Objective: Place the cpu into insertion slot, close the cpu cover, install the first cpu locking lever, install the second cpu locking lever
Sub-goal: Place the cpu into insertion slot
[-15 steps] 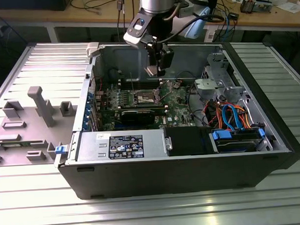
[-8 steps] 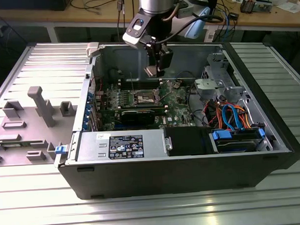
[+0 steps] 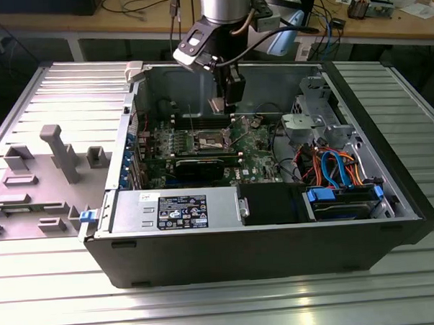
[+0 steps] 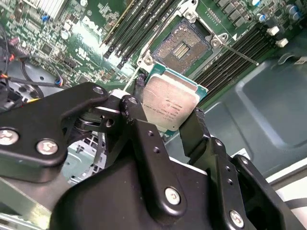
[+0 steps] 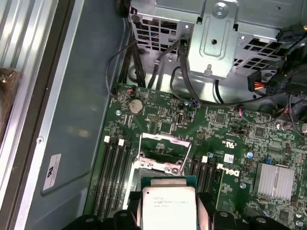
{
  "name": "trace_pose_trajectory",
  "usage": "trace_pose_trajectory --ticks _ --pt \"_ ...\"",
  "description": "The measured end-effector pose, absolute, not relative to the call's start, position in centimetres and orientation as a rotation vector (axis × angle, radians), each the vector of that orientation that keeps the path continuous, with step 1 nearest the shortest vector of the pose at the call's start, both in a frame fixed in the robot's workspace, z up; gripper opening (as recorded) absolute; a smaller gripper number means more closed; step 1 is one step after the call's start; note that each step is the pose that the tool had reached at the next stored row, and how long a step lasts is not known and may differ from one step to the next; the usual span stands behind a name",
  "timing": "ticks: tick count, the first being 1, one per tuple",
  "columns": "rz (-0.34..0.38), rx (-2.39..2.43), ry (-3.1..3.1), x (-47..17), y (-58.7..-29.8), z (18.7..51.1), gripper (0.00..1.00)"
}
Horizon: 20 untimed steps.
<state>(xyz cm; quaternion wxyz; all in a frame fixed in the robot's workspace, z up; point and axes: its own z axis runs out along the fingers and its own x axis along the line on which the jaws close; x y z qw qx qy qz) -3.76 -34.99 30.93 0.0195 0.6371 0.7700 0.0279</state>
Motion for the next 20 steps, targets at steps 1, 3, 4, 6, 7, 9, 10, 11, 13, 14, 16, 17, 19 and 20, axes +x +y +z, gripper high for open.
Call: trace_pose_trajectory --ticks 1,3,4,6,7,9,10,11,13,14,16,17,19,20 --pt "0.086 1.993 2.376 -3.75 -34.99 30.89 0.54" --pt "0.086 1.999 2.37 -3.76 -35.0 30.87 0.54" --pt "0.086 1.999 2.37 -3.76 -34.99 30.87 0.54" --pt "0.086 2.0 2.37 -3.76 -34.99 30.86 0.54" --pt "0.086 2.0 2.37 -3.76 -34.99 30.84 0.54" --pt "0.086 2.0 2.37 -3.76 -34.99 30.84 0.54" --pt "0.086 2.0 2.37 -3.76 -34.99 30.83 0.54" --pt "0.086 1.999 2.37 -3.76 -34.99 30.83 0.54" --pt "0.086 2.0 2.37 -3.76 -34.99 30.83 0.54" --pt "0.086 2.0 2.37 -3.76 -34.99 30.83 0.54" --pt "0.086 1.999 2.37 -3.76 -34.99 30.82 0.54" --pt "0.086 1.999 2.37 -3.76 -34.99 30.82 0.54" --pt "0.087 2.002 2.369 -3.77 -34.99 30.77 0.54" --pt "0.086 2.011 2.362 -3.8 -34.99 30.7 0.54"
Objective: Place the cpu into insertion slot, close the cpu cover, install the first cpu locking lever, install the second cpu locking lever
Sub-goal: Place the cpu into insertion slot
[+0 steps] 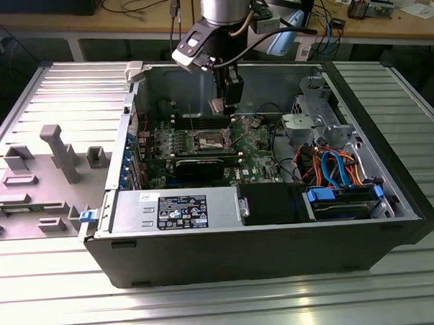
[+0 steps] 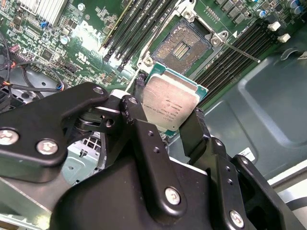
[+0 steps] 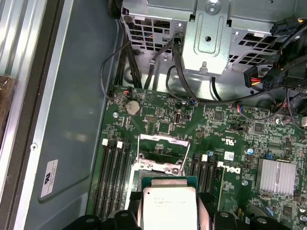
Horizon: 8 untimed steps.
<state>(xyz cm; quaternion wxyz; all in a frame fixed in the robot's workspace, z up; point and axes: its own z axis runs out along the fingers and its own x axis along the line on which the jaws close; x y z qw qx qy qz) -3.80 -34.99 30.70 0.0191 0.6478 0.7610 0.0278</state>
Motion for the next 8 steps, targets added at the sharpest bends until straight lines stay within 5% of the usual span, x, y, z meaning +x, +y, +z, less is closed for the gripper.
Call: trace_pose_trajectory --ticks 8 --pt "0.08 2.118 2.267 -3.82 -34.99 29.64 0.54"
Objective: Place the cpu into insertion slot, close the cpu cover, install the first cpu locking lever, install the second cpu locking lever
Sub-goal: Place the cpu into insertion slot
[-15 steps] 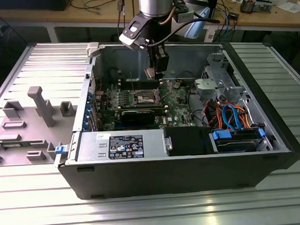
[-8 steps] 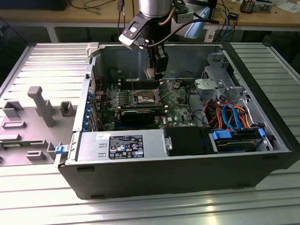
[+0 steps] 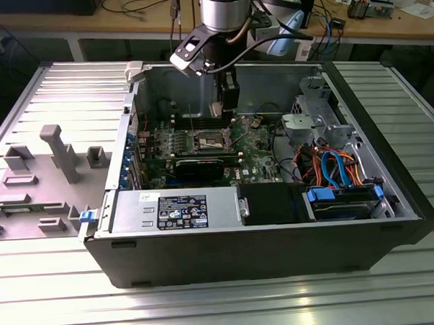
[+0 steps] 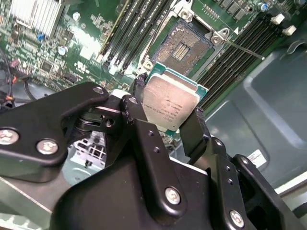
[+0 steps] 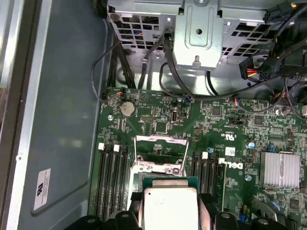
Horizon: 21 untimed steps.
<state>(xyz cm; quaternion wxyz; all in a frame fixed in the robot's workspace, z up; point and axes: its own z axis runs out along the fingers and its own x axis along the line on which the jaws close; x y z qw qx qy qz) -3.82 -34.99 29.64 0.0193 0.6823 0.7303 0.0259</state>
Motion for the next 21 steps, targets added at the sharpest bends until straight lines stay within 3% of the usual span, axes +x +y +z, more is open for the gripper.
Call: trace_pose_trajectory --ticks 21 --pt "0.076 2.249 2.132 -4.9 -34.5 26.7 0.54"
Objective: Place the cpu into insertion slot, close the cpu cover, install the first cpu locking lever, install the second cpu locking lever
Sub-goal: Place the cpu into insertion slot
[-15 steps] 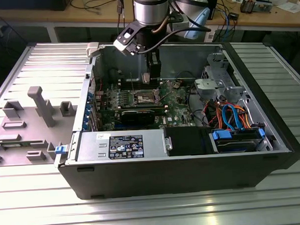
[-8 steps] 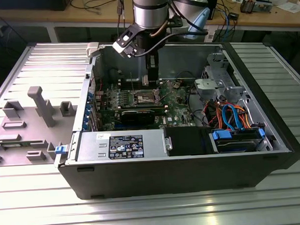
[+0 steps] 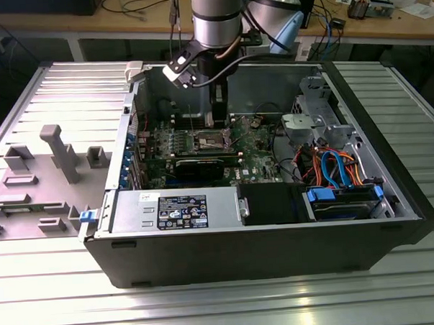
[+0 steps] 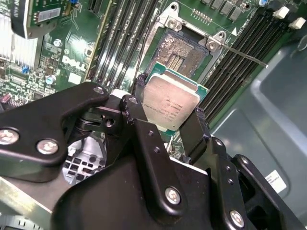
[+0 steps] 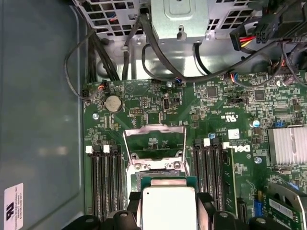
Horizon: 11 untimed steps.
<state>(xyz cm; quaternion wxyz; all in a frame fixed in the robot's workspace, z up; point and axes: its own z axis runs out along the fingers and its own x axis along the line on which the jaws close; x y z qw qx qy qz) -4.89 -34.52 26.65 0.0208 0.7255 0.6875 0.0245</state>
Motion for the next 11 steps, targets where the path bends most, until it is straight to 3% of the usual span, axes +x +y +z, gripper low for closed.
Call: trace_pose_trajectory --ticks 11 --pt "0.078 2.196 2.189 -5.26 -34.52 25.64 0.54"
